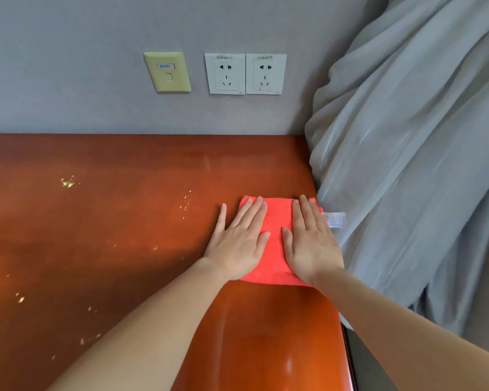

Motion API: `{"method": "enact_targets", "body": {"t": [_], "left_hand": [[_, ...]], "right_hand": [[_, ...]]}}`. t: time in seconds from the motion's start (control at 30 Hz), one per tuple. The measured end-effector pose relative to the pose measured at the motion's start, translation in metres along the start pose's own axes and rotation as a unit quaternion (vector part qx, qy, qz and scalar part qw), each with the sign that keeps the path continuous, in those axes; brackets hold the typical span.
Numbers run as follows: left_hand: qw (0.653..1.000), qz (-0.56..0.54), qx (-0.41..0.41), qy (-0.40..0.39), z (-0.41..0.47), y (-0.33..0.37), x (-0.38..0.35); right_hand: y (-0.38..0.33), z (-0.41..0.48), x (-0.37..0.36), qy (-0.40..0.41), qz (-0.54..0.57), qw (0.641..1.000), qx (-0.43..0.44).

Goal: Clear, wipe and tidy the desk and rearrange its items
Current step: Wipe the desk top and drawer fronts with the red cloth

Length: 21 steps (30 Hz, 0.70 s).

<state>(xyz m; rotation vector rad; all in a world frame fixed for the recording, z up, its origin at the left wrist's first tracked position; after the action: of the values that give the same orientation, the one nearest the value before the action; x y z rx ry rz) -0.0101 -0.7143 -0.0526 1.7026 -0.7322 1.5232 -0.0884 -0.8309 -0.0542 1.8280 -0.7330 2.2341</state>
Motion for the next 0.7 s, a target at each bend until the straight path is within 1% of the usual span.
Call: {"method": "enact_targets", "body": {"t": [0.23,0.4,0.5,0.6,0.7], "left_hand": [[1.0,-0.003,0.0,-0.003,0.114,-0.039,0.012],[1.0,-0.001,-0.012,0.012,0.185,-0.057,0.018],[1.0,0.0,-0.012,0.024,0.212,-0.064,0.019],[0.999,-0.014,-0.005,0.028,0.231,-0.07,0.02],[0.996,-0.075,-0.028,0.026,0.226,-0.065,0.03]], "right_hand": [[0.019,0.118,-0.007,-0.02,-0.015,0.999,-0.026],[0.031,0.187,-0.011,-0.022,-0.004,0.999,-0.023],[0.037,0.215,-0.013,-0.008,-0.001,1.0,-0.025],[0.04,0.231,-0.015,-0.02,-0.011,0.999,-0.027],[0.037,0.236,-0.014,-0.015,-0.034,0.999,-0.034]]}}
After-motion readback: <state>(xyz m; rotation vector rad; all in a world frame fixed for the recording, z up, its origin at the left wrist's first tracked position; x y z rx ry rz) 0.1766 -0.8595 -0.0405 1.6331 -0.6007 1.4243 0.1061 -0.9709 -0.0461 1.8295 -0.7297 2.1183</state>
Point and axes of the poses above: each hand's wrist, its own z-axis towards the middle knuckle, its own x-axis out of the back of the hand, y = z × x, the point moved 7 cm from there along z, towards the middle knuckle, and after that the axes turned 4 degrees about y, right-handed, at the moved point
